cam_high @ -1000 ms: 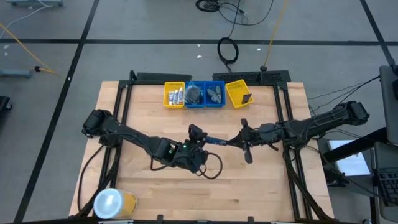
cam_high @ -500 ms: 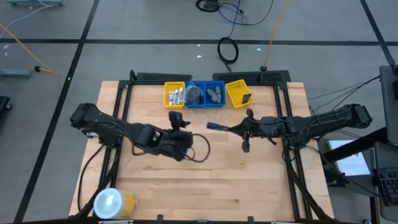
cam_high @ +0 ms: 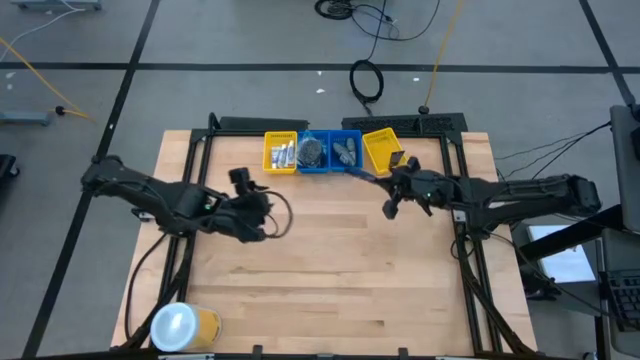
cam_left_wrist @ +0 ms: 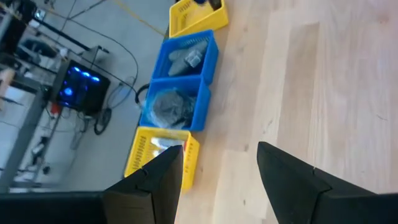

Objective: Pick & Place Travel size toiletries
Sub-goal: Put the shave cream into the right yellow bin

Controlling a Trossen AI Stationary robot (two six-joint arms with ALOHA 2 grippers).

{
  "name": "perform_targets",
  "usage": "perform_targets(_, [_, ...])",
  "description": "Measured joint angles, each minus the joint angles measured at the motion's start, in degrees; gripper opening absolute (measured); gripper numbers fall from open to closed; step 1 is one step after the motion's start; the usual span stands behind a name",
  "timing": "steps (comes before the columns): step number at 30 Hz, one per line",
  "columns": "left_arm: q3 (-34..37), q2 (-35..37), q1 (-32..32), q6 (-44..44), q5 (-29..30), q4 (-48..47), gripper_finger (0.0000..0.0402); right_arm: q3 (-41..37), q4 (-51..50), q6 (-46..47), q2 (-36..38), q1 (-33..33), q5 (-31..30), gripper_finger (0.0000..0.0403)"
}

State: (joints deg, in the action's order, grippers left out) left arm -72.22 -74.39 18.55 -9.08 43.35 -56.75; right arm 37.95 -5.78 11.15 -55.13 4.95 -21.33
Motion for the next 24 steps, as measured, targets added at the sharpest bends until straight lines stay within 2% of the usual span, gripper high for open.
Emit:
perform_targets(8, [17.7,15.9,0.0,-4.7,-3.4,13.9,0.0207,0.0,-4.3,0.2,-0.5,6.8,-1.7,0.0000])
perform_targets(14, [29.3,26.1,0.0,-7.9,-4.5,22.0,0.0207,0.0,-7.3,1.6,-1.6,10.5,-6.8,0.0000])
perform_targets(18, [33.9,30.9,0.0,-9.2,-4.8,24.3,0.0207,0.0,-7.7,1.8,-3.2,12.4,-9.0,0.0000])
perform_targets(24, [38.9,36.6,0.0,-12.0,-6.5,26.0,0.0207,0.0,-7.8,1.7,-7.9,16.4,-9.0,0.0000])
